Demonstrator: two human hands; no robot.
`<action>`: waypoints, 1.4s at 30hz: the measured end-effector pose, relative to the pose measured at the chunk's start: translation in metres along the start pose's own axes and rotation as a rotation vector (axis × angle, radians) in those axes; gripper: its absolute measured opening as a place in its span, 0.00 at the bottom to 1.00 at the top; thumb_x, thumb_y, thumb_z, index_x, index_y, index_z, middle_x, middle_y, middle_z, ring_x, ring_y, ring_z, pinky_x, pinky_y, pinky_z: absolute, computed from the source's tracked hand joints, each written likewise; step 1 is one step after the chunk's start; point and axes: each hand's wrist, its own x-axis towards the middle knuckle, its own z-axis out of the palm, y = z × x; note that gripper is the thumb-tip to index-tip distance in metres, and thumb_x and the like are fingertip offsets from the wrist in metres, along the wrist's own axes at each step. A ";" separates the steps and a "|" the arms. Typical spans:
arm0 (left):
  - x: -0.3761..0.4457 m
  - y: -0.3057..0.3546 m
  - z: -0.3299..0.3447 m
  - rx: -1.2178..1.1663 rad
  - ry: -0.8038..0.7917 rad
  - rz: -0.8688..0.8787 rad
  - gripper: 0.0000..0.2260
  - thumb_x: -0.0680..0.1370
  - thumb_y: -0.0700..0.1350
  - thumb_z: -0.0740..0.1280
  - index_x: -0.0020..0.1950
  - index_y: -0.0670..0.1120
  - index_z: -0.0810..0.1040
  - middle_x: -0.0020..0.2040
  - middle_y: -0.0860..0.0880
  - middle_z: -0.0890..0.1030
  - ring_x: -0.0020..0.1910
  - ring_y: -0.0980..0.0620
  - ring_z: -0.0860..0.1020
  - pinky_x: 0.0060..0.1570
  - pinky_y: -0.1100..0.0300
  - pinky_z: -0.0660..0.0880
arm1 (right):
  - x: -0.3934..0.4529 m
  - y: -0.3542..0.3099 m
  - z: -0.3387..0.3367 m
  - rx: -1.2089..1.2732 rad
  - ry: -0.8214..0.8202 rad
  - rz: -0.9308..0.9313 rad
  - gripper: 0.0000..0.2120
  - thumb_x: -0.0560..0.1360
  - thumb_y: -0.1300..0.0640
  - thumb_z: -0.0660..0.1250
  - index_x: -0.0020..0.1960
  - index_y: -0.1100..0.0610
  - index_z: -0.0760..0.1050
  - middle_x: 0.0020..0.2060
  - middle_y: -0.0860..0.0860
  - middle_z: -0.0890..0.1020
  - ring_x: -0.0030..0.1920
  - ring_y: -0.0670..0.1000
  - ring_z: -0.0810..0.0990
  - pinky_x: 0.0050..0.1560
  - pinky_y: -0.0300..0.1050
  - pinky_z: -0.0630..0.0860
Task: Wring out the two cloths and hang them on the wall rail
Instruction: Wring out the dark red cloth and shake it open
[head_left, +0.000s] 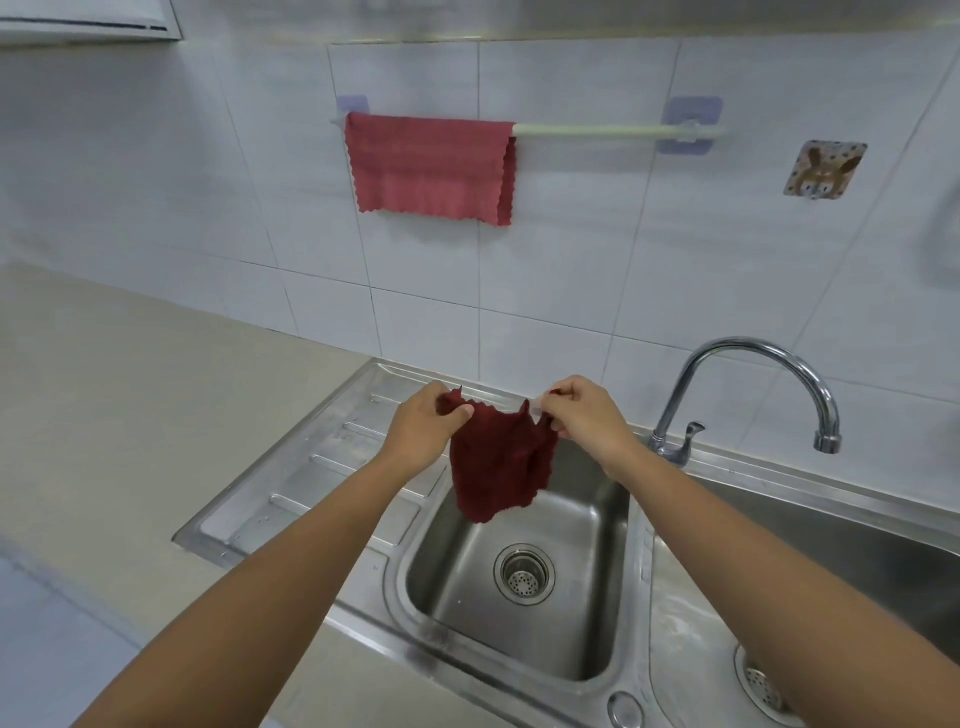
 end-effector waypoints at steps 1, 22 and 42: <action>0.002 0.000 -0.002 0.020 0.003 0.005 0.10 0.75 0.48 0.69 0.45 0.41 0.74 0.42 0.44 0.82 0.43 0.45 0.78 0.45 0.53 0.74 | 0.000 0.001 0.000 -0.129 0.008 -0.057 0.11 0.71 0.52 0.72 0.47 0.56 0.75 0.42 0.50 0.80 0.39 0.49 0.77 0.42 0.44 0.75; 0.022 -0.012 -0.050 0.634 -0.315 0.379 0.18 0.73 0.61 0.68 0.39 0.47 0.69 0.34 0.50 0.75 0.35 0.50 0.72 0.35 0.54 0.69 | 0.016 -0.003 -0.027 -1.303 0.123 -0.367 0.05 0.75 0.64 0.59 0.45 0.56 0.65 0.32 0.51 0.70 0.41 0.57 0.75 0.36 0.45 0.62; 0.099 0.031 -0.172 0.722 -0.229 0.280 0.09 0.77 0.41 0.67 0.56 0.43 0.82 0.52 0.44 0.84 0.53 0.46 0.80 0.51 0.62 0.70 | 0.082 -0.150 -0.016 -0.935 0.018 -0.179 0.11 0.73 0.63 0.69 0.54 0.60 0.84 0.48 0.58 0.86 0.49 0.58 0.83 0.49 0.47 0.78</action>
